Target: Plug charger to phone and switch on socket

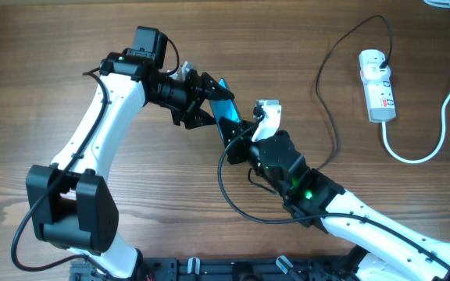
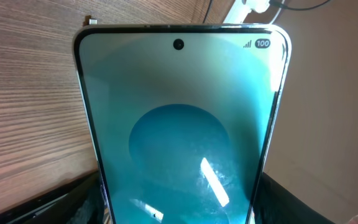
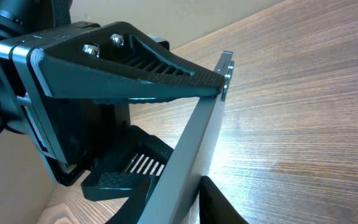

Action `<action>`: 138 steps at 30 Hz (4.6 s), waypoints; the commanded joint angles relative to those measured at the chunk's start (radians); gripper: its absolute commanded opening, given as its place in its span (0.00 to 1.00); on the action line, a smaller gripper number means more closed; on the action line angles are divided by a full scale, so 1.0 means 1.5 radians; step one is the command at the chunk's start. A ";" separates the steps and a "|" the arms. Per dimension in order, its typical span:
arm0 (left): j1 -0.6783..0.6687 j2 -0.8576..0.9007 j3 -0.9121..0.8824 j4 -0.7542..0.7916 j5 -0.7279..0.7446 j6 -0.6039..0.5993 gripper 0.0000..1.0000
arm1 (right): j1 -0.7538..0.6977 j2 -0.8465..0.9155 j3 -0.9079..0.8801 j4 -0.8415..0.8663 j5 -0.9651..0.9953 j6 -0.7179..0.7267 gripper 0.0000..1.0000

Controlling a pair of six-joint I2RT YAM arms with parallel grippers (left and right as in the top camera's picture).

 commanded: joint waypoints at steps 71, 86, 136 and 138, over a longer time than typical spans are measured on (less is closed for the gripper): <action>0.081 -0.388 -0.375 0.287 -0.046 -0.470 0.45 | -0.043 0.000 0.009 0.044 -0.298 0.838 0.04; 0.071 -0.388 -0.375 0.327 -0.074 -0.573 0.09 | -0.043 0.000 0.009 0.073 -0.316 0.870 0.05; 0.071 -0.388 -0.375 0.220 -0.210 -0.031 0.04 | -0.140 0.306 0.009 -0.184 0.013 -0.249 0.29; 0.071 -0.388 -0.375 0.220 -0.210 -0.031 0.04 | -0.139 0.306 0.009 -0.212 -0.030 -0.249 0.30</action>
